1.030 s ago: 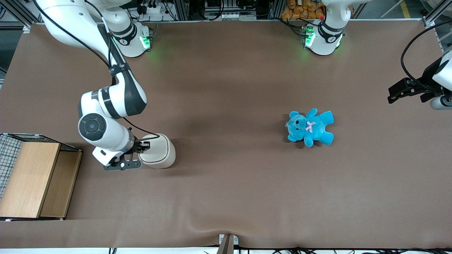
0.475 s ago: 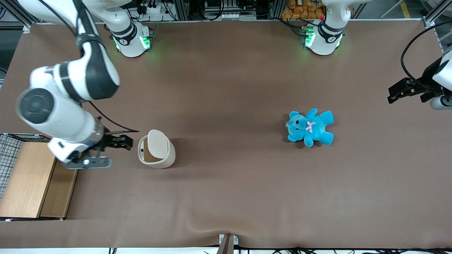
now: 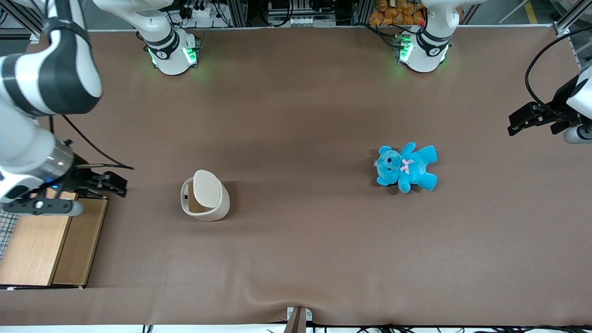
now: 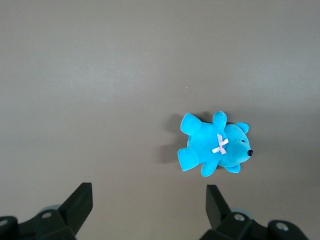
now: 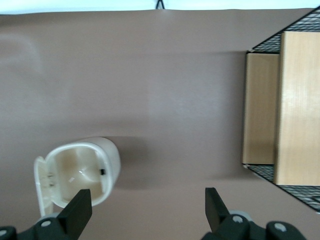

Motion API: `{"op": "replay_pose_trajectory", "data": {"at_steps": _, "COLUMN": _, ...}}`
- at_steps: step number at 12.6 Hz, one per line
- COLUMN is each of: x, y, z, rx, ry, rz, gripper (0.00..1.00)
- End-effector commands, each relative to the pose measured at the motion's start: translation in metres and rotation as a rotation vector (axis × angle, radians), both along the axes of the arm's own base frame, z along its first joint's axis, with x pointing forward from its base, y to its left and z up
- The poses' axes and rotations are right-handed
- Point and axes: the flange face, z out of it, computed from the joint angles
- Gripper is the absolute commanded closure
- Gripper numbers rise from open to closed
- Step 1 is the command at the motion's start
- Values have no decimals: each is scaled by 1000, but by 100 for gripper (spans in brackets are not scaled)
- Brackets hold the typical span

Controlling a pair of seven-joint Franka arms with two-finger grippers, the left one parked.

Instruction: Open trash can with right arm

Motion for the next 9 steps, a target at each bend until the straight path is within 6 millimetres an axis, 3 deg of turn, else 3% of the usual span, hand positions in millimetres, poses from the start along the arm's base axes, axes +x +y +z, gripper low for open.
{"op": "replay_pose_trajectory", "data": {"at_steps": 1, "x": -13, "y": -43, "z": 26, "rx": 9, "ry": -6, "rz": 20, "gripper": 0}}
{"op": "replay_pose_trajectory", "data": {"at_steps": 6, "x": -45, "y": -87, "z": 69, "rx": 73, "ry": 3, "rz": 49, "gripper": 0}}
{"op": "replay_pose_trajectory", "data": {"at_steps": 9, "x": -62, "y": -94, "z": 86, "rx": 101, "ry": 17, "rz": 39, "gripper": 0}}
